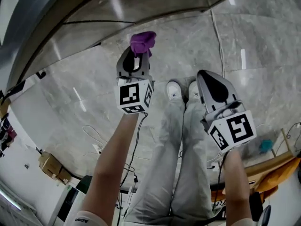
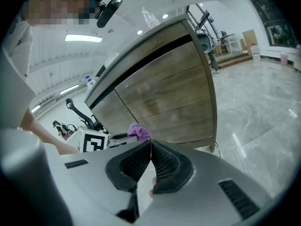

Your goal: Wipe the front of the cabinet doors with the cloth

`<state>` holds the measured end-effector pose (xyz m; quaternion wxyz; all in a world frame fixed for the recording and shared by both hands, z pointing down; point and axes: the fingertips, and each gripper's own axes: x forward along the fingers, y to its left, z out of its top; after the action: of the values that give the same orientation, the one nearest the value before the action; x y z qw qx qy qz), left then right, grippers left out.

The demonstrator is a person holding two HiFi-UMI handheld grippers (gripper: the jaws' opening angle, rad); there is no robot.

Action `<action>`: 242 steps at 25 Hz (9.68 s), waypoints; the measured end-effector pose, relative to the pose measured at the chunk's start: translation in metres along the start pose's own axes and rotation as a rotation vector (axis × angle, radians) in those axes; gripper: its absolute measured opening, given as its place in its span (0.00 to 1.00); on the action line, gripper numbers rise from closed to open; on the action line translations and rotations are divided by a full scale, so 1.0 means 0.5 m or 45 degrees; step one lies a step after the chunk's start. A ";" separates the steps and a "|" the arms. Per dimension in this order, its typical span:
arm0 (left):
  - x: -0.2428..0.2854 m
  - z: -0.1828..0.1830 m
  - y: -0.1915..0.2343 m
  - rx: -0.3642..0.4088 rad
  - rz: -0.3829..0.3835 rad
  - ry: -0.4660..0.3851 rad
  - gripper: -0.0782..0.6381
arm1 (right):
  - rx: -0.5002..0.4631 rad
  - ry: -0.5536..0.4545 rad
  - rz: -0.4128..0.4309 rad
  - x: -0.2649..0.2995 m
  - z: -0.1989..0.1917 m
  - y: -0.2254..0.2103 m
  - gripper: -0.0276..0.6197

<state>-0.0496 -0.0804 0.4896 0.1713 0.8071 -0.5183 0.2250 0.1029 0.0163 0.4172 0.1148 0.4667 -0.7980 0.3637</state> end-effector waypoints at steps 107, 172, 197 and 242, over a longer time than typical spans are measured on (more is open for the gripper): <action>-0.063 0.200 0.218 -0.270 0.045 -0.311 0.25 | 0.107 0.017 0.032 0.203 0.088 0.187 0.09; 0.048 0.051 0.221 -0.240 0.125 -0.225 0.25 | 0.107 0.085 -0.058 0.168 -0.055 0.044 0.09; -0.120 -0.077 0.653 -0.137 0.224 -0.110 0.25 | 0.020 0.110 0.031 0.392 -0.109 0.339 0.09; 0.200 -0.201 0.257 -0.264 0.176 0.007 0.25 | 0.136 0.157 -0.042 0.247 -0.257 -0.019 0.09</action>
<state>-0.1494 -0.1568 0.6337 0.2394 0.7469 -0.5926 0.1835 0.0241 0.0202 0.5776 0.1446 0.4618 -0.7611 0.4320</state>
